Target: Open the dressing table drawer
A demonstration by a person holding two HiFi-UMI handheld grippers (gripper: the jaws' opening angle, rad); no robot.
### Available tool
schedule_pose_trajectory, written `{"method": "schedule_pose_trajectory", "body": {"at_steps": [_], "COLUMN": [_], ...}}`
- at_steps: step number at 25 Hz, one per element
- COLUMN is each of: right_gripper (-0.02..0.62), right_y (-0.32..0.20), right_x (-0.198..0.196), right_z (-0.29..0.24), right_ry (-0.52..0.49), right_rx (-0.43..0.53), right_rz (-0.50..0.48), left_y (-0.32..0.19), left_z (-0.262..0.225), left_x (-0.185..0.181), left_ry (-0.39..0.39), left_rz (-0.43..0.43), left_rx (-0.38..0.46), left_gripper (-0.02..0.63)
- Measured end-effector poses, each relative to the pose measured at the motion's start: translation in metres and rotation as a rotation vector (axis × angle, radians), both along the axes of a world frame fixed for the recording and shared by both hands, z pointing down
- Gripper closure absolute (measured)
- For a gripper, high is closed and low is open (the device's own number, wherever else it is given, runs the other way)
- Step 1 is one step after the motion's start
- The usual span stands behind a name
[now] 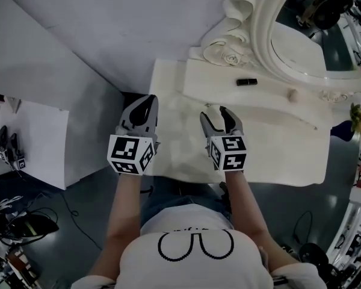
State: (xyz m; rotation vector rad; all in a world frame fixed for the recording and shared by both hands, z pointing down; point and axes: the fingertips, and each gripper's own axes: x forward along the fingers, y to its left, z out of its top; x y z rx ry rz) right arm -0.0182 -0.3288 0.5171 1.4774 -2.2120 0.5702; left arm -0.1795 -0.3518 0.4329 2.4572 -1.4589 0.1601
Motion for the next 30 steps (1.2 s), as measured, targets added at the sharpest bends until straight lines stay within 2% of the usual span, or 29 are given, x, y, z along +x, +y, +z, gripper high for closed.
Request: {"method": "schedule_pose_trajectory", "body": {"at_steps": [4,9,10,12,13,30], "right_gripper": [0.333,0.385,0.401,0.476,0.486,0.495], "right_y": [-0.006,-0.024,-0.027,-0.031,-0.032,-0.008], "right_x": [-0.007,-0.001,0.001,0.002,0.002,-0.004], "right_z": [0.038,0.071,0.073,0.076,0.076,0.078], "right_ry": [-0.006,-0.046,-0.051,-0.055,-0.056,-0.036], "right_rx": [-0.087,-0.17,-0.175,-0.174,-0.173,-0.207], "right_rz": [0.032,0.137,0.155,0.178,0.182,0.188], "left_y": [-0.01,-0.016,-0.016,-0.013,-0.012,-0.001], "left_z": [0.013,0.021,0.022,0.024,0.024,0.022], "left_x": [-0.018,-0.028,-0.028,-0.026,-0.025,-0.02], "left_ry": [0.003,0.004,0.006,0.008,0.006,0.027], "left_rz": [-0.023,-0.023,-0.021,-0.01,-0.003,0.036], "left_rx": [-0.017,-0.032,-0.034,-0.038,-0.039,-0.028], "left_gripper": [0.607,0.607,0.607,0.607,0.607,0.607]}}
